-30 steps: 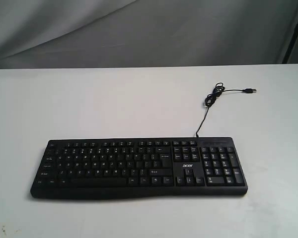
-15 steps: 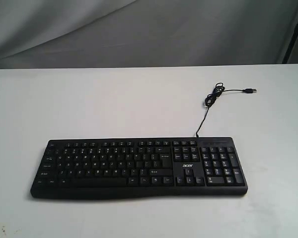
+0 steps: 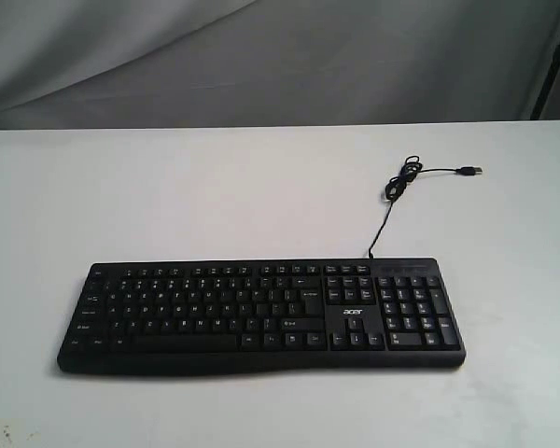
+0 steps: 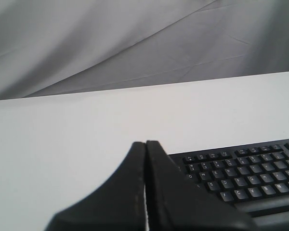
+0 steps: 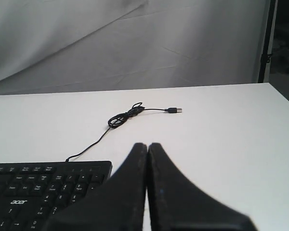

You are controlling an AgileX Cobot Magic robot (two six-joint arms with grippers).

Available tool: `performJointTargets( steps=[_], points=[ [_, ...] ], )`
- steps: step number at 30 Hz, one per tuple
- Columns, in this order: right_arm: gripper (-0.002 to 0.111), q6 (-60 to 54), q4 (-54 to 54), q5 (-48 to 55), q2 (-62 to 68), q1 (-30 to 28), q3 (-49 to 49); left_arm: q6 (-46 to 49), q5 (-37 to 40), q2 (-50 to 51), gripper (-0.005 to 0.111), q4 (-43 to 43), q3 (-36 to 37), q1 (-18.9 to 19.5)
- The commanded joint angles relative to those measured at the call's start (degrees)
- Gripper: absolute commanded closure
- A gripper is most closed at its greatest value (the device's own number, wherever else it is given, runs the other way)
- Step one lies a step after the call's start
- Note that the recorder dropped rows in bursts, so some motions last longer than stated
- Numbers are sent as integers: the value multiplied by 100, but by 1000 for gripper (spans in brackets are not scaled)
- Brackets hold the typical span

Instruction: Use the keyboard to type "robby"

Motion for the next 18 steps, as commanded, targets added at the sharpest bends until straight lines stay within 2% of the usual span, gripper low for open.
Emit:
performJointTargets(
  steps=[1, 6, 18],
  points=[
    [108, 357, -379, 98, -21, -53, 24, -16, -33, -20, 107, 27, 25, -32],
    [108, 370, -716, 279, -21, -178, 67, -16, -33, -20, 107, 27, 25, -32],
    [108, 382, -716, 510, -21, -220, 67, -16, -33, -20, 107, 27, 25, -32]
  ],
)
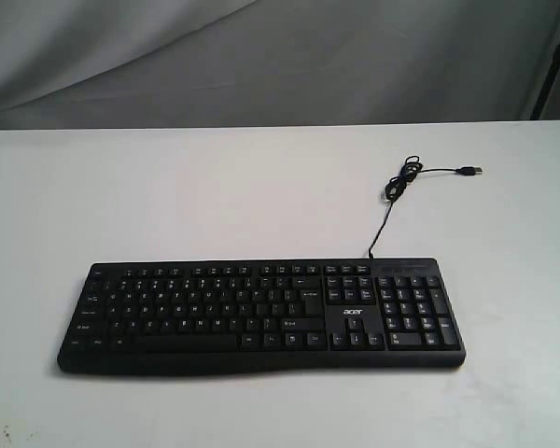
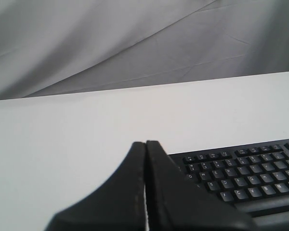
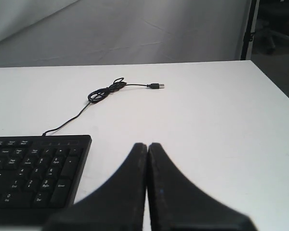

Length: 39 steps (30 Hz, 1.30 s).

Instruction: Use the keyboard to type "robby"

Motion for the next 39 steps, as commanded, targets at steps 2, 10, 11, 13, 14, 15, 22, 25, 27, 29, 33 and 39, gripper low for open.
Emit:
performJointTargets(
  steps=[2, 10, 11, 13, 14, 15, 22, 25, 27, 29, 33, 39],
  points=[
    [108, 113, -79, 73, -21, -36, 19, -16, -33, -20, 107, 27, 25, -32],
    [108, 139, -79, 59, -21, -36, 19, -16, -33, -20, 107, 27, 25, -32],
    [108, 144, -79, 59, -21, -36, 19, -16, -33, -20, 107, 27, 25, -32],
    [108, 144, -79, 59, -21, -36, 19, -16, -33, -20, 107, 27, 25, -32],
    [108, 144, -79, 59, -21, -36, 19, -16, -33, -20, 107, 27, 25, -32],
    [108, 144, -79, 59, -21, -36, 19, -16, -33, -20, 107, 27, 25, -32],
    [108, 144, -79, 59, -21, -36, 19, -16, -33, -20, 107, 27, 25, -32],
    [108, 144, -79, 59, -21, -36, 19, -16, -33, -20, 107, 27, 25, -32],
    [108, 144, -79, 59, -21, -36, 19, -16, -33, -20, 107, 27, 25, -32],
    [108, 112, -79, 59, -21, -36, 19, -16, -33, -20, 107, 27, 25, -32],
    [108, 112, -79, 59, -21, -36, 19, -16, -33, -20, 107, 27, 25, -32],
    [108, 112, -79, 59, -21, -36, 19, -16, -33, -20, 107, 27, 25, -32]
  ],
)
